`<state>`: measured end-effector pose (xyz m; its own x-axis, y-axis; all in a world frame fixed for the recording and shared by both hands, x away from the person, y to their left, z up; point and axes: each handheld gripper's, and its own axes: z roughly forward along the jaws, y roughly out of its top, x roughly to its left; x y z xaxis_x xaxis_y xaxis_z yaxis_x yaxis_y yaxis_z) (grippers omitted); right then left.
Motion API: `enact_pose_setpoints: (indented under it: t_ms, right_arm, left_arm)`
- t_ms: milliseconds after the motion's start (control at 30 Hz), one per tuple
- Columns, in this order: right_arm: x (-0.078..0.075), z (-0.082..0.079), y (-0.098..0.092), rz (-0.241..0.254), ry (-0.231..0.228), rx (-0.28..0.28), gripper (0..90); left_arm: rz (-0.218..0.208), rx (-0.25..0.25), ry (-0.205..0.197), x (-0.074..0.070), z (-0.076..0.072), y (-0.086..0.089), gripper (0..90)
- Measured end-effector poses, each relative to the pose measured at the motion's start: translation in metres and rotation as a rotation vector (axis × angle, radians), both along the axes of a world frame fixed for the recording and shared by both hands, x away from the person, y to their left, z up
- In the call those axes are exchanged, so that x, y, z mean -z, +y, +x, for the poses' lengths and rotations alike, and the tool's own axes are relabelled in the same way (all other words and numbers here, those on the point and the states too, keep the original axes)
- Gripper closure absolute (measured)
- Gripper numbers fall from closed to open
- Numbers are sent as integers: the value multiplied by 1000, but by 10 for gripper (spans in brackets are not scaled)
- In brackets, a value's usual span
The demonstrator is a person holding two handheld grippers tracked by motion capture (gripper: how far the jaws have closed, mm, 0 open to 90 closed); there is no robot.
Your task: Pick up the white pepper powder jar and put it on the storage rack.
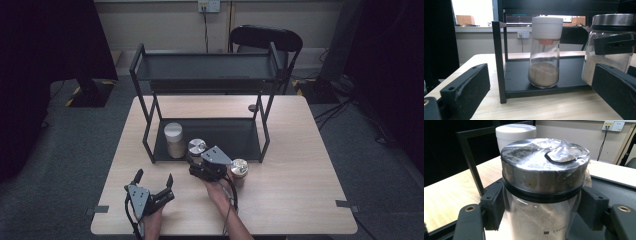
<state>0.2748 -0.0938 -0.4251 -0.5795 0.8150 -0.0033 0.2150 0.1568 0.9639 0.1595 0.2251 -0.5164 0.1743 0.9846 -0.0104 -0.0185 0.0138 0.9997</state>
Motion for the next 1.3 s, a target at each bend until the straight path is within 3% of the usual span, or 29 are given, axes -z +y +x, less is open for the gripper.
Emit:
enact_pose_setpoints:
  t_ms: [1300]
  right_arm:
    - [2,36,15,-19,16,21,309]
  left_arm:
    - [-5,4,-4,1,0,1,10]
